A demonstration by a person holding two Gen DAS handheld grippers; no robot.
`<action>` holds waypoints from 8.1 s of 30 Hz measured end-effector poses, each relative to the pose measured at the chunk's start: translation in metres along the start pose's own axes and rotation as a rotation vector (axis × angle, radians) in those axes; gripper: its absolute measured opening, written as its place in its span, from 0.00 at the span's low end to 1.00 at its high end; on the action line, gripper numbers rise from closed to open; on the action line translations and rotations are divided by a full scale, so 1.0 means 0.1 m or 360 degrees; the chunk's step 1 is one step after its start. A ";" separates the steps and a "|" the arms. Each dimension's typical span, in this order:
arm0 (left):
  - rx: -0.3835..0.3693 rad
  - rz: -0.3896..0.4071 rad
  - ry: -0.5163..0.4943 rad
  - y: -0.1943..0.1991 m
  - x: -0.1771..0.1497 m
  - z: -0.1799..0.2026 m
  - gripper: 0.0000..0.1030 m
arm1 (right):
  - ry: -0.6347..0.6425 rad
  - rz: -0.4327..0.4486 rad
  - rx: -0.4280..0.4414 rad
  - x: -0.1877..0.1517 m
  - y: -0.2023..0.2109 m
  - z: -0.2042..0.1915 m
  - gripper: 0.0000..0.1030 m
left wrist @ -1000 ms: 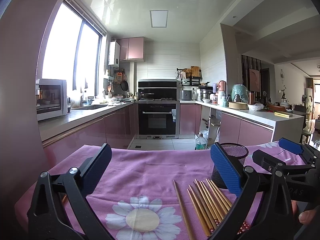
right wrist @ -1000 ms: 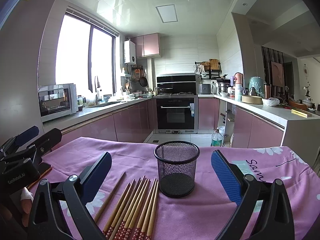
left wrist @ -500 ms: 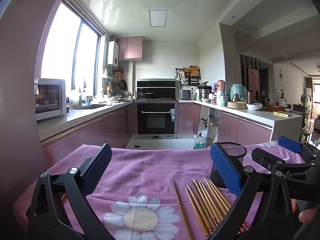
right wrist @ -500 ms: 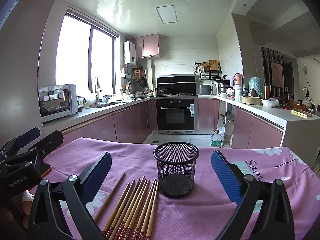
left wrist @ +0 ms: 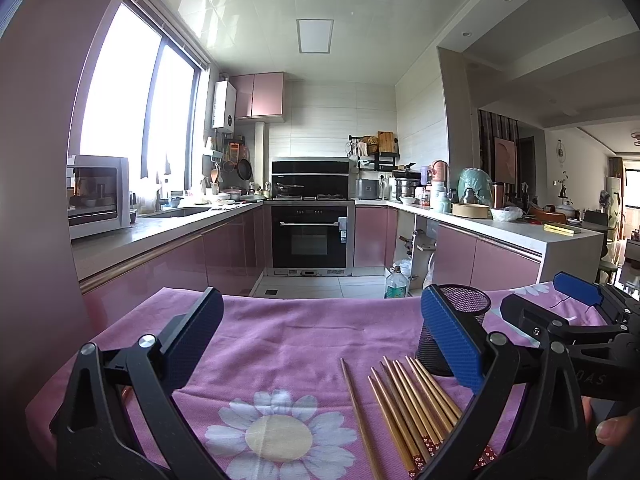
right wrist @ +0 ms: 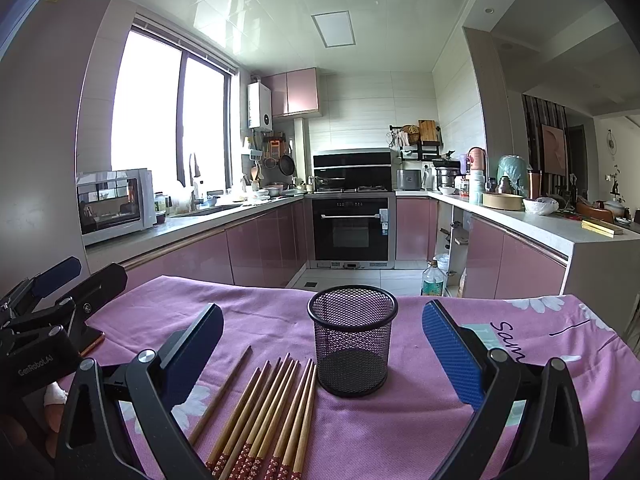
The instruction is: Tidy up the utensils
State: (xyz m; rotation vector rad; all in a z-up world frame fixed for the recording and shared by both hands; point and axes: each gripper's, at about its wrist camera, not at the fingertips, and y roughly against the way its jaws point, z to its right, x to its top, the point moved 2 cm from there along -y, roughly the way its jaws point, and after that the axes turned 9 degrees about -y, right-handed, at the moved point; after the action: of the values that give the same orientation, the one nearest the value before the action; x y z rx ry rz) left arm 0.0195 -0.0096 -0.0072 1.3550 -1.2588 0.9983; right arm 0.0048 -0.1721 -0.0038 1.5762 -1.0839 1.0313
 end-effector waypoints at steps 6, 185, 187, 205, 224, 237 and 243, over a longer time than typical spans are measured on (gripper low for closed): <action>-0.0008 -0.0005 0.0001 0.00 0.01 0.01 0.94 | 0.0000 0.0002 -0.0001 0.00 0.00 0.00 0.93; -0.0979 -0.0735 0.0013 -2.24 0.70 0.91 0.08 | -0.0105 -0.0830 0.0225 0.73 -1.54 0.62 0.08; -0.0971 -0.0737 0.0018 -2.27 0.67 0.90 0.09 | -0.0115 -0.0813 0.0218 0.72 -1.54 0.62 0.08; -0.0800 -0.0566 0.0052 -1.76 0.60 0.39 0.43 | -0.0105 -0.0675 0.0384 0.80 -1.05 0.53 0.30; -0.0759 -0.0942 -0.0044 -1.10 -0.73 0.14 0.47 | -0.0112 -0.1079 0.0409 -0.37 -0.89 0.30 0.32; -0.0783 -0.1037 -0.0090 -1.04 -0.91 0.32 0.47 | -0.0068 -0.1125 0.0331 -0.62 -0.90 0.16 0.32; -0.0785 -0.1072 -0.0129 -1.05 -0.97 0.41 0.47 | -0.0055 -0.1136 0.0280 -0.69 -0.91 0.18 0.30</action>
State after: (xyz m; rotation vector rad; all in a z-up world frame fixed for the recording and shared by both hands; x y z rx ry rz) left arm 0.1097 -0.0368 -0.1227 1.2872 -0.9124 0.1505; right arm 0.0767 -0.1617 -0.0936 1.9197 -0.3830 0.6156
